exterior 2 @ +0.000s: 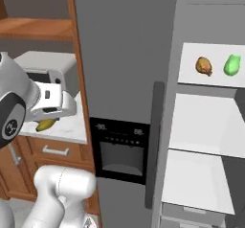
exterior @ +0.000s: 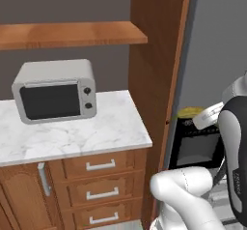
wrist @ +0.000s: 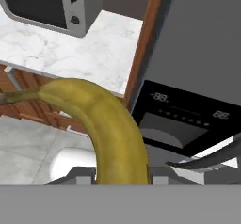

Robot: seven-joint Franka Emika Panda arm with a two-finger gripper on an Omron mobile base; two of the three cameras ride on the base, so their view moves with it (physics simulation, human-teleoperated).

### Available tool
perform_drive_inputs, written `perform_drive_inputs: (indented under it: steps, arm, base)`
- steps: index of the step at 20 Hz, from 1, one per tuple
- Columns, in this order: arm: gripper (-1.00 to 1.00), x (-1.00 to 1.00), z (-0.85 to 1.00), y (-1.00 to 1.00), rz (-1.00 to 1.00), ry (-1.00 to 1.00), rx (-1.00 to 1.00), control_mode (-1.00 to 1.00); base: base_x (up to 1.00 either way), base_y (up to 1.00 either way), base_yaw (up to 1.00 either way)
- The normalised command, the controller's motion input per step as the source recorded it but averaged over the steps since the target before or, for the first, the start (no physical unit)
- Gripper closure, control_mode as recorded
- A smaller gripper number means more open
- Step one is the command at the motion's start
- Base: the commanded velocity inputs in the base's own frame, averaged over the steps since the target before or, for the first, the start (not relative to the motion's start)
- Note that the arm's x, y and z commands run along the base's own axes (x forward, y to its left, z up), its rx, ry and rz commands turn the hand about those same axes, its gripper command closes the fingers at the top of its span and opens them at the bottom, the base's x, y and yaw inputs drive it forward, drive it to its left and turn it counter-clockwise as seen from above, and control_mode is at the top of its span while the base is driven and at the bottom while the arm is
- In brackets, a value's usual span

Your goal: Open the fridge, remove the banana, corn, and chicken drumstick, and place them on any counter.

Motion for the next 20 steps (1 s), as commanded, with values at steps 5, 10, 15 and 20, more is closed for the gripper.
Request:
perform_drive_inputs:
  steps: [5,10,15,20]
  arm:
    - [1.0,0.0,0.0,0.0,0.0,0.0,0.0,1.0]
    - [1.0,0.0,0.0,0.0,0.0,0.0,0.0,1.0]
    - [1.0,0.0,0.0,0.0,0.0,0.0,0.0,1.0]
    - [1.0,0.0,0.0,0.0,0.0,0.0,0.0,1.0]
  base:
    - [0.0,0.93,0.0]
    - [0.0,0.82,0.0]
    - [0.19,0.26,0.0]
    - [0.08,0.13,0.0]
